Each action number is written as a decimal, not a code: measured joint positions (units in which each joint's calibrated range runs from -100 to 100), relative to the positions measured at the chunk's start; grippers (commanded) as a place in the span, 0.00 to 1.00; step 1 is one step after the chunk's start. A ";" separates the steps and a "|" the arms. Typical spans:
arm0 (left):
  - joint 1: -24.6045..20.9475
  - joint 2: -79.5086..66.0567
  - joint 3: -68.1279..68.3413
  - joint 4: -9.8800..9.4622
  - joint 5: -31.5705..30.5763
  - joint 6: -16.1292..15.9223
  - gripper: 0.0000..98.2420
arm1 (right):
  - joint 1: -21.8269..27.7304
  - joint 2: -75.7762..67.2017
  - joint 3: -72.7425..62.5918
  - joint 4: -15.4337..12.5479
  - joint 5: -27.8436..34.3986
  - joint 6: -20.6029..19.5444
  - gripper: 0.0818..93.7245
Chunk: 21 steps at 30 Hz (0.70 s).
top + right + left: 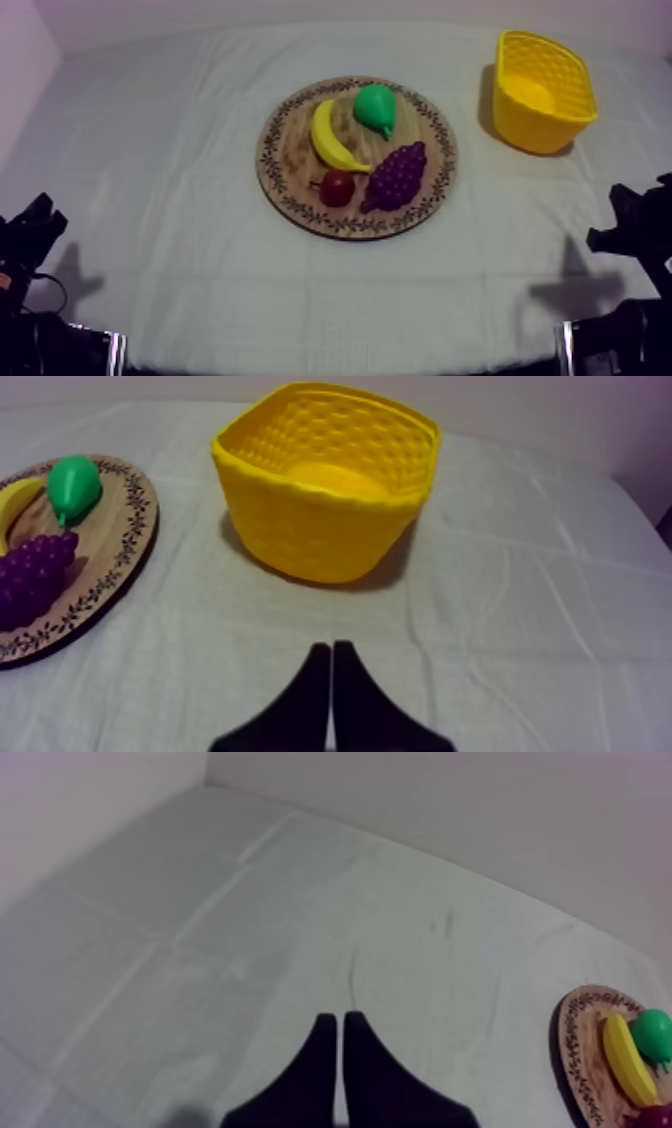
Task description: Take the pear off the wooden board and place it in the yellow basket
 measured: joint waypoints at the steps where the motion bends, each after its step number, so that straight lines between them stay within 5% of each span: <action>1: 0.00 0.00 0.00 0.00 0.00 0.00 0.00 | 0.00 0.00 0.00 0.00 0.00 0.00 0.05; 8: 0.00 0.00 0.00 0.00 0.00 0.00 0.00 | 0.85 0.00 -1.24 0.29 7.50 -4.54 0.05; 14: 0.00 0.00 0.00 0.00 0.00 0.00 0.00 | 0.85 0.00 -1.44 0.22 7.09 -12.89 0.06; 21: 0.00 0.00 0.00 0.00 0.00 0.00 0.00 | 1.05 0.00 -1.44 0.22 7.09 -15.55 0.09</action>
